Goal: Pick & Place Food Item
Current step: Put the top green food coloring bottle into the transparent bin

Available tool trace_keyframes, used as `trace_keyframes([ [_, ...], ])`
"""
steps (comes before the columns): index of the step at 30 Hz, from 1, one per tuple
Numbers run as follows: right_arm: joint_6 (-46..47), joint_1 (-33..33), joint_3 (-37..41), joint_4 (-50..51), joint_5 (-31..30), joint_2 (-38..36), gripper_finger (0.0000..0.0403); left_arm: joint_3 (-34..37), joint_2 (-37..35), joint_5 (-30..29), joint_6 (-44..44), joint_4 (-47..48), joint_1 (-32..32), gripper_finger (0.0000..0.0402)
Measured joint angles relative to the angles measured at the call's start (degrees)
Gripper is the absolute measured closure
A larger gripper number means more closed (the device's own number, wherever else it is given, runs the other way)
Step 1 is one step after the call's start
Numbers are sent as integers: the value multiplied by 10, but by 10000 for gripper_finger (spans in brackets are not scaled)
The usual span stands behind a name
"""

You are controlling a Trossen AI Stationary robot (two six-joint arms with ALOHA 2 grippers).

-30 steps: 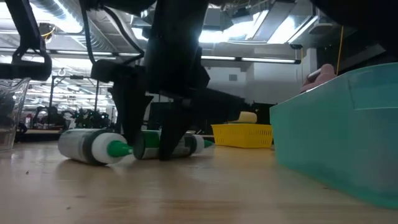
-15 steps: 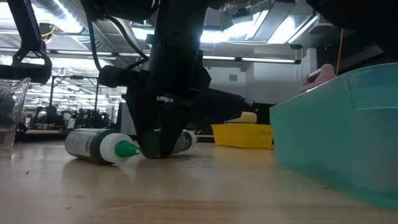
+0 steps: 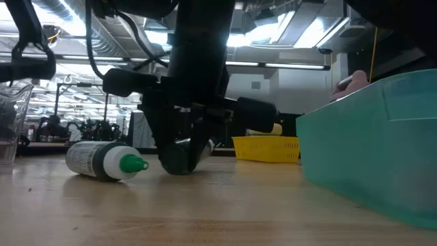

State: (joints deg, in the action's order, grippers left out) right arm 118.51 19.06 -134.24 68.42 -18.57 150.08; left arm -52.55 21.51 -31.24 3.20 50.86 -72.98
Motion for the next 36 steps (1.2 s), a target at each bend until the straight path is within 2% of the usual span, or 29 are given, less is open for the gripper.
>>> trace_keyframes([
  [3, -34, 9, 1, -32, -13, -1, 279, 22, 44, -21, -28, 38, 0, 222],
  [7, -82, 25, 3, -99, -24, -3, 279, 47, 101, -23, -29, 41, 0, 224],
  [10, -129, 39, 3, -166, -78, -9, 278, 53, 136, -23, -10, 31, 0, 228],
  [15, -268, 55, 2, -309, -171, -35, 281, 53, 177, -41, -3, 6, 0, 234],
  [18, -383, 57, 2, -409, -180, -38, 281, 53, 189, -59, 16, -12, 0, 236],
  [22, -518, 54, 1, -519, -141, -51, 281, 53, 192, -82, 49, -22, 0, 237],
  [25, -582, 49, 1, -561, -74, -55, 281, 53, 192, -82, 87, -22, 0, 237],
  [32, -611, 41, 1, -581, 96, -55, 281, 53, 200, -82, 111, -23, 0, 237],
  [36, -625, 41, 1, -585, 173, -55, 281, 53, 232, -107, 134, -32, 0, 237],
])
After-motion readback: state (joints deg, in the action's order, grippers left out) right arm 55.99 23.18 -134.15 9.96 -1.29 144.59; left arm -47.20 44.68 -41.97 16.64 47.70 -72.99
